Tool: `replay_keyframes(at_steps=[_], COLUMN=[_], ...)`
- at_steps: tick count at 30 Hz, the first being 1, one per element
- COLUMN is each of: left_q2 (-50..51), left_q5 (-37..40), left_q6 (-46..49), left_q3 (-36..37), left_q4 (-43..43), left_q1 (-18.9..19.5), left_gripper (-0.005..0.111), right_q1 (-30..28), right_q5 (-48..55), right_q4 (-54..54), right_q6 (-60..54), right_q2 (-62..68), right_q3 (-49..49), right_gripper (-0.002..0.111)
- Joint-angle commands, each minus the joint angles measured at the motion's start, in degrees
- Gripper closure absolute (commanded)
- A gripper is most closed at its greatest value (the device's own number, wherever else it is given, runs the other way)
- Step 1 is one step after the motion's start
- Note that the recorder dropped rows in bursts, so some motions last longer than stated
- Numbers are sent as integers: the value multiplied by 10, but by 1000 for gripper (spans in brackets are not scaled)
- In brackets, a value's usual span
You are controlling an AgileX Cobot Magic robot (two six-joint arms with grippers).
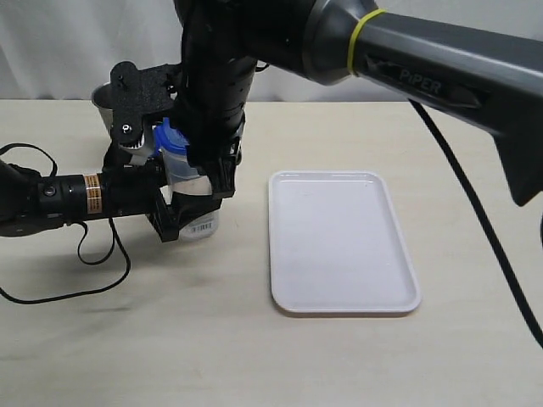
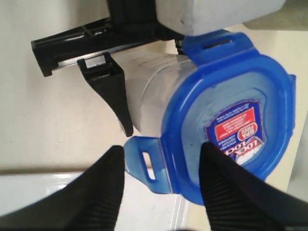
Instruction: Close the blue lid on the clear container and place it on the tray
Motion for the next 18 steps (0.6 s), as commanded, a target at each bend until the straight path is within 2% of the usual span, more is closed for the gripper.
replay_keyframes(at_steps=[1,4,14,18], left_q2=[0,0,0,0], left_q5=[-30,-34,-36,-36], left_q6=[12,12,12,12], left_q3=[1,1,1,1], left_q4=[26,26,27,31], left_q1=[-4,-4,-4,-4], left_gripper=[48,48,48,48], right_q1=[1,1,1,1], right_q5=[8,3,-8,-17], right_q4=[22,26,26,24], right_q6=[-7,-12,8,18], right_q2=[35,38,74,77], right_q3=[41,43,43,43], right_gripper=[68,75,76,86])
